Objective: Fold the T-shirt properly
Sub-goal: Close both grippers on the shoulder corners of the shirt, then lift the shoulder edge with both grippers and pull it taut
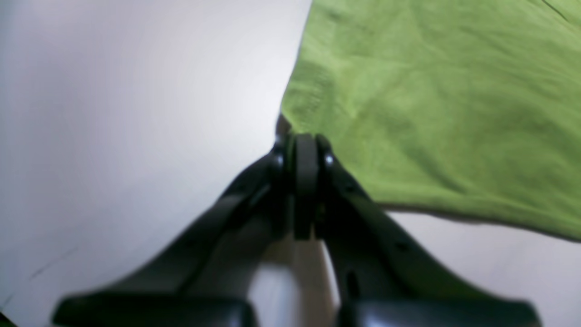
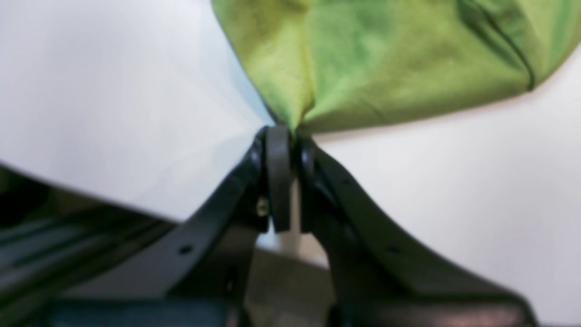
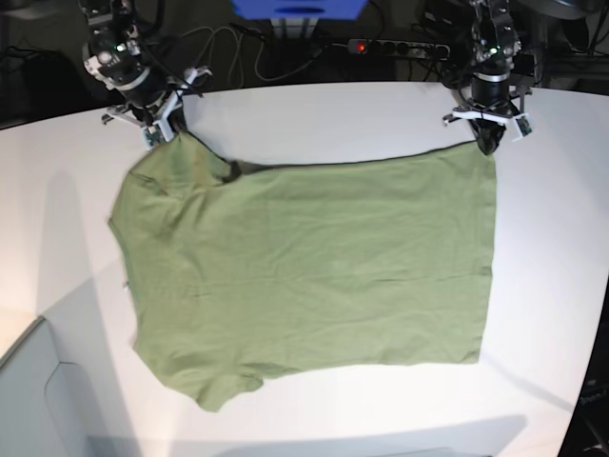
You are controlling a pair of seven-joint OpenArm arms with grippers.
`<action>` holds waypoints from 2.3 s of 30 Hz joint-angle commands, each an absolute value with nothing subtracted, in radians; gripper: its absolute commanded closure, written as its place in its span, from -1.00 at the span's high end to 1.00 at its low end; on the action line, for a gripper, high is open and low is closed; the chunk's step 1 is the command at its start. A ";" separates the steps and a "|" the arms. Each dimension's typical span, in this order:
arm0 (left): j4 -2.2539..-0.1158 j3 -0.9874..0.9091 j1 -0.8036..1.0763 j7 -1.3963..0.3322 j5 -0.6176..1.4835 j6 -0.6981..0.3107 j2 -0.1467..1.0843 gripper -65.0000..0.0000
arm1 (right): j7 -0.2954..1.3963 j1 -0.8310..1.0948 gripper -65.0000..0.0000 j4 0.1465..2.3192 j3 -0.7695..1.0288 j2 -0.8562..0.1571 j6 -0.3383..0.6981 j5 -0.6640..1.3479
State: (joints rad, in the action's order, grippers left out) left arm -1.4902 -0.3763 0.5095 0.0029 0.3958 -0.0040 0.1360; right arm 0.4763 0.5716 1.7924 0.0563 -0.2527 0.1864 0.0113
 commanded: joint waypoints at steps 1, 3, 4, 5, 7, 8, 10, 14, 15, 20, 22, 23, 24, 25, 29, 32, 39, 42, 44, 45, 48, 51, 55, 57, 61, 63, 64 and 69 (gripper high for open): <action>-1.503 -0.380 0.533 -0.008 0.394 0.001 0.143 -1.00 | 0.498 0.587 -0.99 1.821 0.073 -0.263 0.205 0.004; -1.518 -0.380 0.538 -0.008 0.392 0.001 0.143 -1.00 | 0.498 0.607 -0.99 1.859 0.097 -0.263 0.206 0.004; -1.526 -0.381 0.538 -0.008 0.390 0.001 0.142 -1.00 | 0.498 0.615 -0.99 1.882 0.110 -0.263 0.206 0.004; -1.532 -0.381 0.549 -0.008 0.390 0.001 0.142 -1.00 | 0.501 0.618 -0.99 1.902 0.120 -0.263 0.206 0.004; -1.540 -0.381 0.570 -0.008 0.397 0.001 0.143 -1.00 | 0.504 0.642 -0.99 1.939 0.142 -0.262 0.206 0.004; -1.552 -0.381 0.575 -0.008 0.397 0.001 0.143 -1.00 | 0.503 0.651 -0.99 1.957 0.154 -0.260 0.206 0.004; -1.578 -0.383 0.595 -0.008 0.397 0.001 0.143 -1.00 | 0.499 0.671 -0.99 1.986 0.179 -0.254 0.206 0.004; -1.652 -0.383 0.648 -0.008 0.395 0.001 0.143 -1.00 | 0.498 0.710 -0.99 2.029 0.213 -0.254 0.206 0.004; -1.669 -0.383 0.661 -0.008 0.395 0.002 0.143 -1.00 | 0.498 0.720 -0.99 2.037 0.220 -0.254 0.206 0.004; -1.721 -0.383 0.697 -0.008 0.392 0.002 0.143 -1.00 | 0.495 0.762 -0.99 2.069 0.229 -0.254 0.206 0.004; -1.739 -0.383 0.713 -0.008 0.392 0.004 0.143 -1.00 | 0.495 0.782 -0.99 2.077 0.236 -0.254 0.206 0.004; -1.747 -0.383 0.723 -0.008 0.392 0.004 0.143 -1.00 | 0.489 0.791 -0.99 2.078 0.236 -0.254 0.206 0.004; -1.755 -0.383 0.730 -0.008 0.392 0.004 0.143 -1.00 | 0.475 0.797 -0.99 2.080 0.236 -0.254 0.206 0.004; -1.759 -0.383 0.737 -0.008 0.392 0.004 0.143 -1.00 | 0.456 0.809 -0.99 2.081 0.237 -0.254 0.206 0.004; -1.785 -0.384 0.766 -0.008 0.395 0.004 0.142 -1.00 | 0.394 0.854 -0.99 2.084 0.242 -0.252 0.206 0.004; -1.794 -0.384 0.773 -0.008 0.395 0.005 0.143 -1.00 | 0.387 0.852 -0.99 2.084 0.242 -0.252 0.206 0.004; -1.784 -0.426 0.751 -0.008 0.392 0.005 0.140 -1.00 | 0.386 0.805 -0.99 2.083 0.243 -0.252 0.206 0.004; -1.781 -0.449 0.717 -0.008 0.390 0.004 0.139 -1.00 | 0.387 0.780 -0.99 2.080 0.251 -0.252 0.206 0.004; -1.781 -0.453 0.708 -0.008 0.390 0.004 0.139 -1.00 | 0.387 0.757 -0.99 2.077 0.246 -0.252 0.206 0.004; -1.781 -0.452 0.700 -0.008 0.390 0.004 0.142 -1.00 | 0.387 0.745 -0.99 2.075 0.245 -0.252 0.206 0.004; -1.781 -0.449 0.676 -0.008 0.390 0.004 0.139 -1.00 | 0.389 0.710 -0.99 2.075 0.243 -0.252 0.206 0.004; -1.781 -0.446 0.659 -0.008 0.390 0.004 0.137 -1.00 | 0.389 0.671 -0.99 2.074 0.243 -0.252 0.206 0.004; -1.781 -0.446 0.625 -0.008 0.389 0.005 0.136 -1.00 | 0.464 0.579 -0.99 2.074 0.242 -0.252 0.206 0.005; -1.781 -0.449 0.604 -0.008 0.389 0.007 0.136 -1.00 | 0.503 0.533 -0.99 2.068 0.240 -0.252 0.206 0.007; -1.764 -0.446 0.556 -0.008 0.389 0.007 0.136 -1.00 | 0.524 0.458 -0.99 2.045 0.209 -0.251 0.206 0.005; -1.742 -0.446 0.526 -0.008 0.389 0.007 0.136 -1.00 | 0.524 0.435 -0.99 2.022 0.202 -0.251 0.206 0.005; -1.730 -0.446 0.513 -0.008 0.389 0.007 0.136 -1.00 | 0.524 0.418 -0.99 2.005 0.202 -0.251 0.206 0.005; -1.664 -0.446 0.456 -0.008 0.389 0.007 0.143 -1.00 | 0.522 0.341 -0.99 1.923 0.188 -0.255 0.208 0.005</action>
